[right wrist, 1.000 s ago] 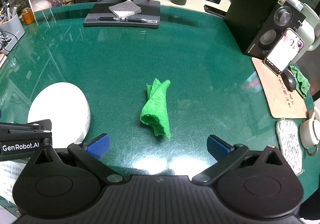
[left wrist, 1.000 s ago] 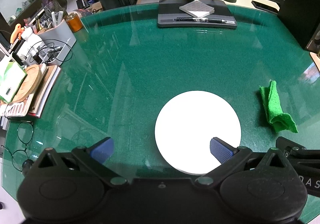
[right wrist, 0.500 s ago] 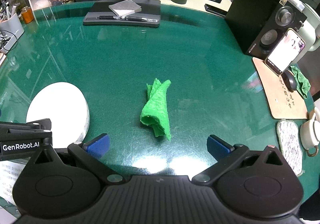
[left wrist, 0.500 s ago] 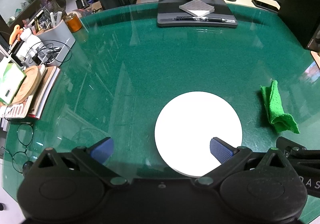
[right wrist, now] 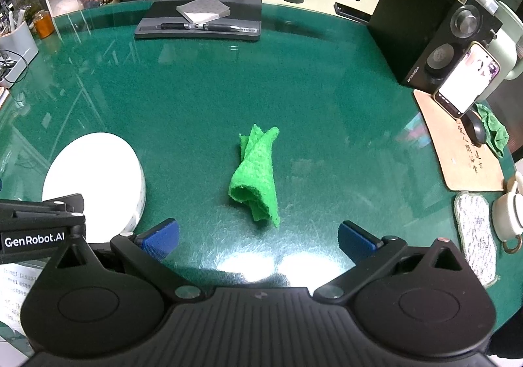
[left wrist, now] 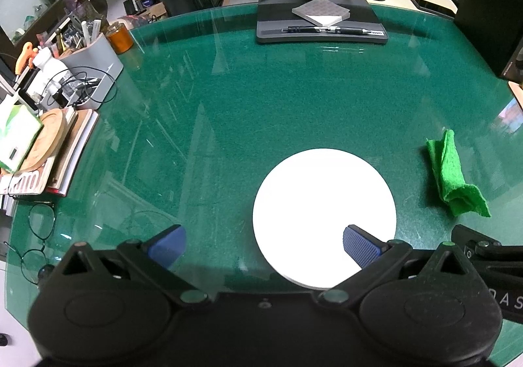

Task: Clean bowl

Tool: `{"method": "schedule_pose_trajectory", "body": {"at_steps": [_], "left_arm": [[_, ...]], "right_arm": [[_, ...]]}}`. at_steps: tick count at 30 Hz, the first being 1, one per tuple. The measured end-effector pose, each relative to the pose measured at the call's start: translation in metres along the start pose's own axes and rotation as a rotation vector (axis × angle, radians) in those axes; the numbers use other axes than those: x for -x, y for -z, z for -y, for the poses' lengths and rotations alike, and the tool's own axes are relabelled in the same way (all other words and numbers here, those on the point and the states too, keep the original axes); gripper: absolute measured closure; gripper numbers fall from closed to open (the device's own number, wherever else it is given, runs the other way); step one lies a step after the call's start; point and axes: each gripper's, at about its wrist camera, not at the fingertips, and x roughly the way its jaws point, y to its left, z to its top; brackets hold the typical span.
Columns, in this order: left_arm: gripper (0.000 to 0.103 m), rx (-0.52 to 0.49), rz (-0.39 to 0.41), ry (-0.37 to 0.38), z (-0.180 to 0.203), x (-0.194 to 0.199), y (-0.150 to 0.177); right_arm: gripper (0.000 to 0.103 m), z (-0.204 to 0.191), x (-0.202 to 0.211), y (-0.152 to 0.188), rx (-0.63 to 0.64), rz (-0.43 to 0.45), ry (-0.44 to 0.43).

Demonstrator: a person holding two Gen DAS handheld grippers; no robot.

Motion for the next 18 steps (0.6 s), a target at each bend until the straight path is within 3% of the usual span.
{"method": "schedule_pose_trajectory", "body": {"at_steps": [18], "left_arm": [[0.000,-0.001,0.005,-0.001,0.0006,0.0018,0.0005]], "right_arm": [[0.000,-0.0011,0.0017,0.0014,0.004,0.004,0.002]]}}
